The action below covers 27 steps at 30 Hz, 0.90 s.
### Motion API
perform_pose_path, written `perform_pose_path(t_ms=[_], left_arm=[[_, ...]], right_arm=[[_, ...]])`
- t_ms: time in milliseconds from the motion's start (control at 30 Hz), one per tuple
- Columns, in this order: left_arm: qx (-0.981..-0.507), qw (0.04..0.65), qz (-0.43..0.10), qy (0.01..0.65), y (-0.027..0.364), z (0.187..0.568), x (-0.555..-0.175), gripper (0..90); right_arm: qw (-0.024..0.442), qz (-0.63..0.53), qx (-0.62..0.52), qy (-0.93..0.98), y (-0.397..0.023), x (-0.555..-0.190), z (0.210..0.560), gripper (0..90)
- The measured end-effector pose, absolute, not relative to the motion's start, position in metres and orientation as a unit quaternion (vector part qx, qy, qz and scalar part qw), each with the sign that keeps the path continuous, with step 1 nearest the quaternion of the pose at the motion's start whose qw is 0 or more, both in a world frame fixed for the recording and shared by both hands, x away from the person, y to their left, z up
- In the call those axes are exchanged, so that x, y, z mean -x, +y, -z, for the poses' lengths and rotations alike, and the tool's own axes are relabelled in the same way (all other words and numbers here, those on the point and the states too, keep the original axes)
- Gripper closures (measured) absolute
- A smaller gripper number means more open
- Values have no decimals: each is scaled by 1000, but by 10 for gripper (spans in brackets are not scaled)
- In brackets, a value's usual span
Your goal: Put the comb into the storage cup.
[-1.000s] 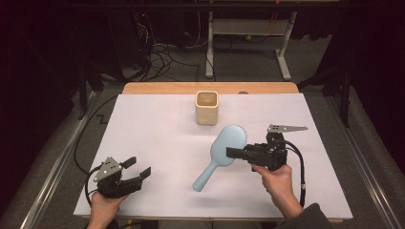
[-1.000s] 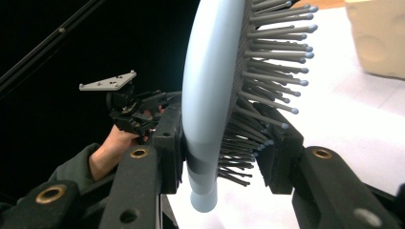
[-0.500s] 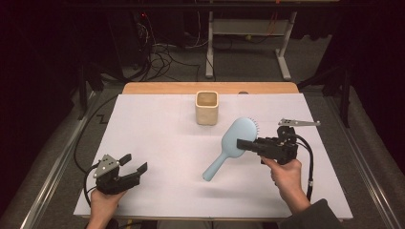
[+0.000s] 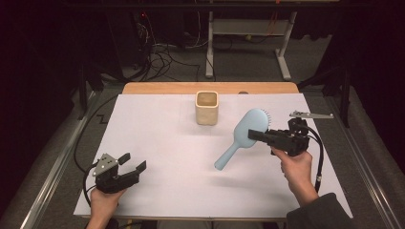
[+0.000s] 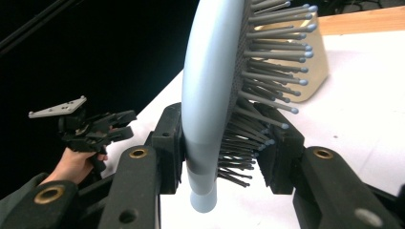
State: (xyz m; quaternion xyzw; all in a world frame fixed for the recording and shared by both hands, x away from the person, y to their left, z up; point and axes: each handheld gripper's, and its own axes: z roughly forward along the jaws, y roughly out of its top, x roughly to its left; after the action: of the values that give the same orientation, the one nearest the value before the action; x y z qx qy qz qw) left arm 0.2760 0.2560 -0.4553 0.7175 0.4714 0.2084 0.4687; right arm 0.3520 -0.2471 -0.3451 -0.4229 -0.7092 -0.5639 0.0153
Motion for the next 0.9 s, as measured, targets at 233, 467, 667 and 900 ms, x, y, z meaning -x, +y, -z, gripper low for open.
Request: perform_pose_path(t_ms=[233,467,667,900], left_arm=[[-721,464,-205,473,254,456,-277,287],[-723,461,-204,473,254,457,-278,288],[-724,459,-204,473,253,457,-278,289],[-722,455,-204,479,254,458,-279,295]], right_arm=[[0,555,435,-709,-250,-360,339,581],[-13,549,442,-709,-249,-369,334,581],[-24,542,446,-712,-246,-377,330,577],[-29,540,455,-708,-243,-385,326,575]])
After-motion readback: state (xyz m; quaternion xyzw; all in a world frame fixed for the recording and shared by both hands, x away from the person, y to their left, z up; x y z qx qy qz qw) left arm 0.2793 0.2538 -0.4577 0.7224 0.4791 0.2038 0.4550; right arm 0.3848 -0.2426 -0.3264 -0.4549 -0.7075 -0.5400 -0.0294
